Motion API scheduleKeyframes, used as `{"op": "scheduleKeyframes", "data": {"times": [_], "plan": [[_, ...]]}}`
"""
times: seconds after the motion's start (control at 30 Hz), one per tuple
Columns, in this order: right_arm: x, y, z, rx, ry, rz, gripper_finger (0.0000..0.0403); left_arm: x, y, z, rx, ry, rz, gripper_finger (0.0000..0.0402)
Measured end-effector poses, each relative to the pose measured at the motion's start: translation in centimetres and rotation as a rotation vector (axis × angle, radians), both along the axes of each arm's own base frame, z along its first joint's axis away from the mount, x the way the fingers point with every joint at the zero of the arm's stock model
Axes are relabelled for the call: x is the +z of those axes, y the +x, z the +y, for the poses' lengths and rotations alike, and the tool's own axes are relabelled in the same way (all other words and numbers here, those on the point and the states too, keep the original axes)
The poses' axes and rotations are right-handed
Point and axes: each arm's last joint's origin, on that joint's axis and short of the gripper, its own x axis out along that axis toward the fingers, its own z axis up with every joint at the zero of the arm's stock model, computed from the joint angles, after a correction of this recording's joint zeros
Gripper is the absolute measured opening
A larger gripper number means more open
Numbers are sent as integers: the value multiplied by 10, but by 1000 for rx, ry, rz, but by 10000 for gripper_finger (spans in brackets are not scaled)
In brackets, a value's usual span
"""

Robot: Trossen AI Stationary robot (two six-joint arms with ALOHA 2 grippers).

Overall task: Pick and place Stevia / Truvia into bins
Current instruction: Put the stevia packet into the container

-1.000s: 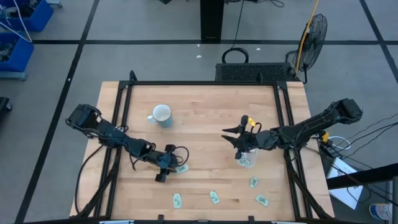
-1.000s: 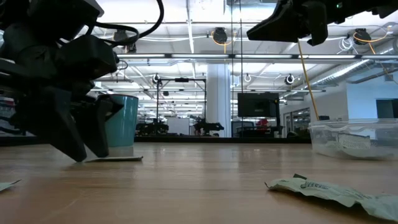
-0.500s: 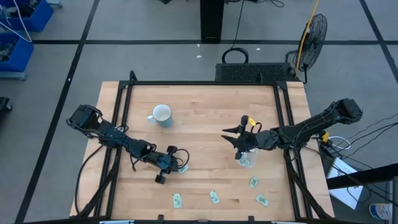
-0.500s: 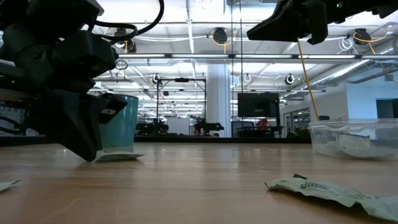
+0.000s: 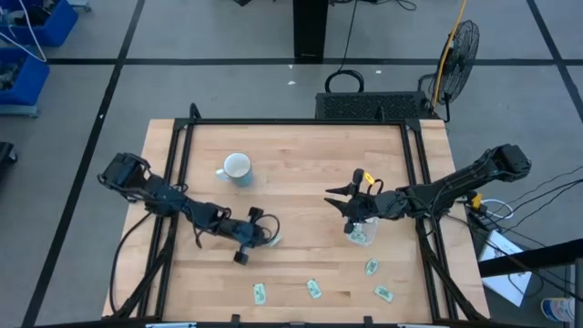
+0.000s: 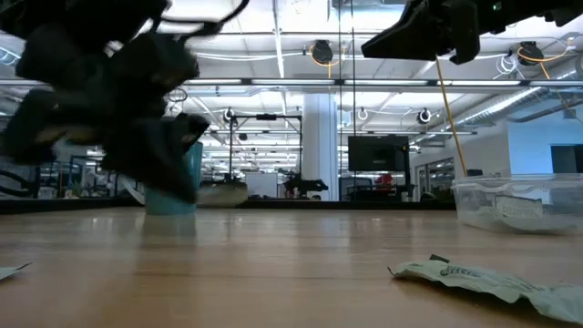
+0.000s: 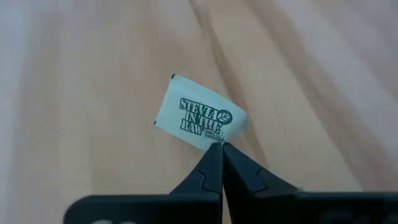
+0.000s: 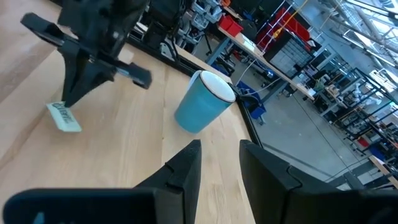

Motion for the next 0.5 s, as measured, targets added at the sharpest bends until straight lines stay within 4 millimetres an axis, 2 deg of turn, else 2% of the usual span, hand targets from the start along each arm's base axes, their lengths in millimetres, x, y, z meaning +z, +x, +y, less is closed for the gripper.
{"op": "scheduleKeyframes", "data": {"times": [0.13,0.3,0.37,0.5], "plan": [[3,1,-2,-4,-19,-20,105,21,26,11,-20,57,-77,5],[9,2,-6,-75,-49,-71,105,47,74,29,-55,58,-186,3],[9,2,-7,-127,-51,-77,105,47,95,34,-41,47,-192,7],[11,1,-8,-182,-67,-96,105,32,139,32,-74,118,-195,3]]}}
